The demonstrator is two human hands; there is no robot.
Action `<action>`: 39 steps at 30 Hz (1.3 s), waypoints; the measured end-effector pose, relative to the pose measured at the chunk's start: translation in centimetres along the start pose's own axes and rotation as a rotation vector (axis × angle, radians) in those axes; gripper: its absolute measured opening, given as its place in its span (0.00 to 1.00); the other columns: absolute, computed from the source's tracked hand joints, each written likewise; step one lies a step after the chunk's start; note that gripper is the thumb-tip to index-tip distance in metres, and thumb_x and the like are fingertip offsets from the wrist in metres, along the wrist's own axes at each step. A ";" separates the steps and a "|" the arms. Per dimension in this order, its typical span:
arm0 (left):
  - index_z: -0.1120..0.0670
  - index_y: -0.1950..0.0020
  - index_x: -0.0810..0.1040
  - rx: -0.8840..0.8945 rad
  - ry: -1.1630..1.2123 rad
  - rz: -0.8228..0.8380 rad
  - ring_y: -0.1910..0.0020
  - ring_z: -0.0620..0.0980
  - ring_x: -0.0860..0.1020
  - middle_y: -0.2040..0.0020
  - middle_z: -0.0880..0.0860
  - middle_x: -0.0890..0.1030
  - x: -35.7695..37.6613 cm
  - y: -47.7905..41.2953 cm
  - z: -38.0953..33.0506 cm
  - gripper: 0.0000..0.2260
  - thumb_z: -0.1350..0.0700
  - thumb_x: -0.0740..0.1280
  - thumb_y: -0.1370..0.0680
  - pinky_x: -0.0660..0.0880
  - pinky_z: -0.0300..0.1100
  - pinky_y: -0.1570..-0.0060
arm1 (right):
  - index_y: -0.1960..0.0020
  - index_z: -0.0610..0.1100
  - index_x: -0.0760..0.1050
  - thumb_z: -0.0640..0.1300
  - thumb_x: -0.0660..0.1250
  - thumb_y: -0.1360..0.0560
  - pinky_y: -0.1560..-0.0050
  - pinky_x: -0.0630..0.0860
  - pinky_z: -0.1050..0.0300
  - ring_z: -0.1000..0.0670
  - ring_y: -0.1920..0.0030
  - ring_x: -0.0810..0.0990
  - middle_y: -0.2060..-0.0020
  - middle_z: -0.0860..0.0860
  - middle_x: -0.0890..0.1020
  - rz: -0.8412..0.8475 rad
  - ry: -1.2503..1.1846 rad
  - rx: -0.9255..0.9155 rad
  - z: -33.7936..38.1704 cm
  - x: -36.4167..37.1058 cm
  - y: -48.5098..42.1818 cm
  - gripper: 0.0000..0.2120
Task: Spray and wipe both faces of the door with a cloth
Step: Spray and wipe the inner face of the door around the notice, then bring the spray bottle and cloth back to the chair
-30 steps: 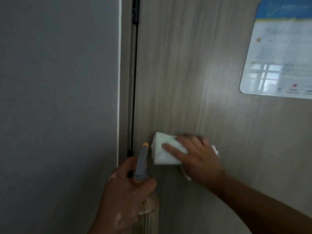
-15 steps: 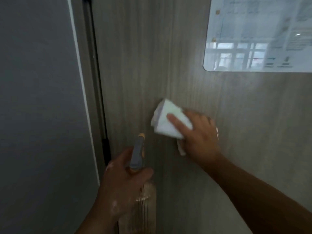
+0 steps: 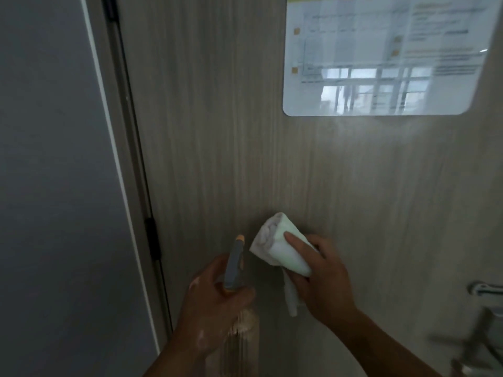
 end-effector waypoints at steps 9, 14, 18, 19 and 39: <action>0.34 0.52 0.81 0.030 -0.045 0.011 0.64 0.52 0.80 0.59 0.51 0.83 3.7 3.7 -0.1 0.20 0.61 0.77 0.30 0.78 0.44 0.64 | 0.33 0.54 0.78 0.45 0.83 0.31 0.45 0.72 0.75 0.65 0.41 0.80 0.39 0.57 0.82 -0.032 -0.573 0.392 -1.4 -2.5 6.1 0.29; 0.38 0.47 0.81 -0.022 -0.041 -0.050 0.69 0.56 0.76 0.63 0.57 0.81 2.2 8.0 1.7 0.18 0.56 0.76 0.31 0.76 0.44 0.69 | 0.33 0.56 0.78 0.51 0.78 0.34 0.44 0.75 0.72 0.62 0.40 0.80 0.38 0.56 0.82 0.096 -0.746 0.524 1.1 -0.4 10.0 0.29; 0.42 0.45 0.82 -0.078 -0.064 -0.172 0.66 0.59 0.79 0.62 0.55 0.83 -2.0 13.3 2.5 0.18 0.57 0.76 0.32 0.77 0.46 0.68 | 0.36 0.60 0.77 0.42 0.82 0.30 0.46 0.76 0.72 0.63 0.42 0.81 0.42 0.61 0.84 0.226 -0.836 0.565 6.2 0.7 12.9 0.27; 0.44 0.44 0.82 -0.093 -0.063 -0.203 0.67 0.60 0.79 0.62 0.55 0.83 -3.3 15.0 2.6 0.19 0.58 0.76 0.32 0.77 0.45 0.69 | 0.37 0.61 0.78 0.40 0.81 0.30 0.47 0.76 0.71 0.63 0.42 0.82 0.43 0.63 0.85 0.267 -0.866 0.579 7.7 0.9 13.8 0.28; 0.45 0.35 0.78 -0.370 -0.432 -0.912 0.59 0.49 0.83 0.60 0.44 0.83 -22.4 68.5 -2.0 0.26 0.60 0.77 0.30 0.80 0.38 0.60 | 0.34 0.51 0.80 0.46 0.80 0.32 0.51 0.79 0.66 0.56 0.44 0.85 0.44 0.57 0.87 1.092 -1.366 0.385 48.9 -7.9 40.8 0.27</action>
Point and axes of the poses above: each hand's wrist, its own y-axis away from the middle knuckle, its own x-axis out of the palm, z = x × y, the point moved 10 cm from there along -y, towards the middle knuckle
